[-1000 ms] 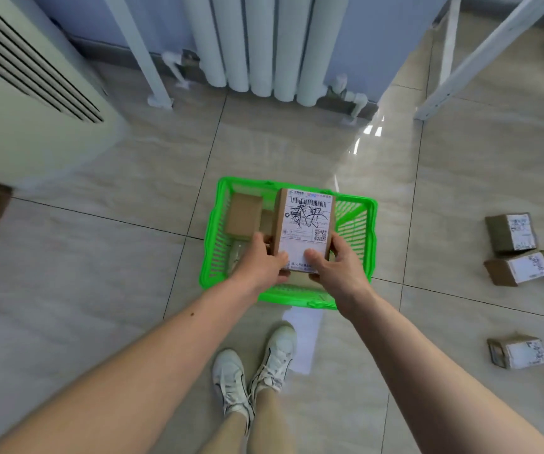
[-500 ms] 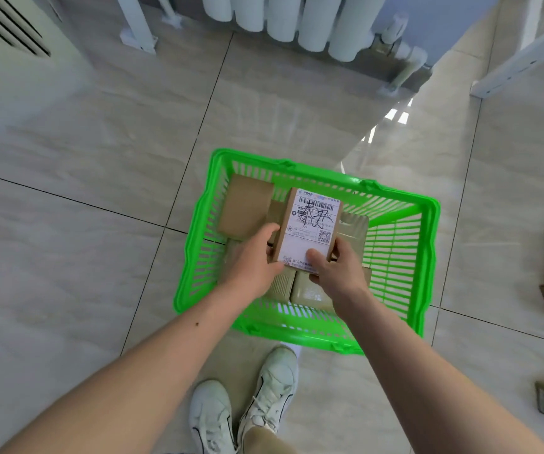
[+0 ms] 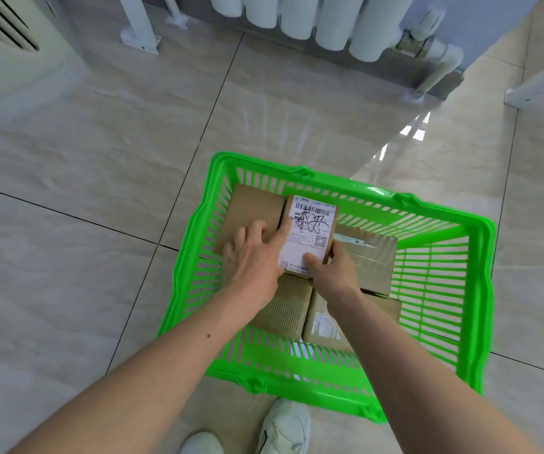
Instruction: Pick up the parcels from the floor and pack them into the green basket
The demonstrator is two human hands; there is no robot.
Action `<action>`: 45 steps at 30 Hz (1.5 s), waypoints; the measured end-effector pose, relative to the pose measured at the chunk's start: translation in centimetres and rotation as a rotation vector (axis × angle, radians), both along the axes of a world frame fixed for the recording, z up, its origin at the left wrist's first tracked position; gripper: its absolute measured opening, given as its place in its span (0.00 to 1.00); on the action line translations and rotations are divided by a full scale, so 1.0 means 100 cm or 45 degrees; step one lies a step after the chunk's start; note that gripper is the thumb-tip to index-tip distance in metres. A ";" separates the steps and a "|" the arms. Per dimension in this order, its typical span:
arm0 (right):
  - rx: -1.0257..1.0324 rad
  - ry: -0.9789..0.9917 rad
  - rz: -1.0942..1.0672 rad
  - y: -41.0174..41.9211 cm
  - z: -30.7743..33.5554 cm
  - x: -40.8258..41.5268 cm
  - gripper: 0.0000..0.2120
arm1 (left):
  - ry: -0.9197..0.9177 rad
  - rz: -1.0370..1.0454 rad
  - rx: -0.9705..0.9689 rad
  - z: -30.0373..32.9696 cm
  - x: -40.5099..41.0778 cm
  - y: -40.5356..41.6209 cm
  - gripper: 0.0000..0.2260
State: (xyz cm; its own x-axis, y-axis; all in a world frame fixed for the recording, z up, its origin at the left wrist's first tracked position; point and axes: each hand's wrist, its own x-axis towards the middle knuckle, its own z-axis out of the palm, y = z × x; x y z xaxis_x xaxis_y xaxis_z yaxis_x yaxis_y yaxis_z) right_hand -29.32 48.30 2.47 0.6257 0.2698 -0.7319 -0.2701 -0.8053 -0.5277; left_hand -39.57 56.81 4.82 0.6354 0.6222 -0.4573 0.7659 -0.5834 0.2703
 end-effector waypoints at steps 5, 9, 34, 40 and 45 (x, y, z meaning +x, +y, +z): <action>-0.043 0.020 0.067 0.000 0.000 0.003 0.18 | 0.092 -0.024 -0.003 0.000 0.002 -0.002 0.32; -0.111 0.090 0.088 -0.010 0.037 0.008 0.28 | 0.006 0.038 -0.082 0.031 0.008 -0.009 0.32; 0.040 -0.222 -0.550 -0.224 0.434 0.099 0.38 | -0.369 -0.248 -0.189 0.415 0.141 -0.154 0.27; 0.086 -0.277 -0.712 -0.314 0.481 0.143 0.30 | -0.404 -0.367 -0.233 0.463 0.193 -0.226 0.28; 0.096 -0.279 -0.786 -0.394 0.486 0.186 0.28 | -0.415 -0.423 -0.262 0.479 0.247 -0.297 0.28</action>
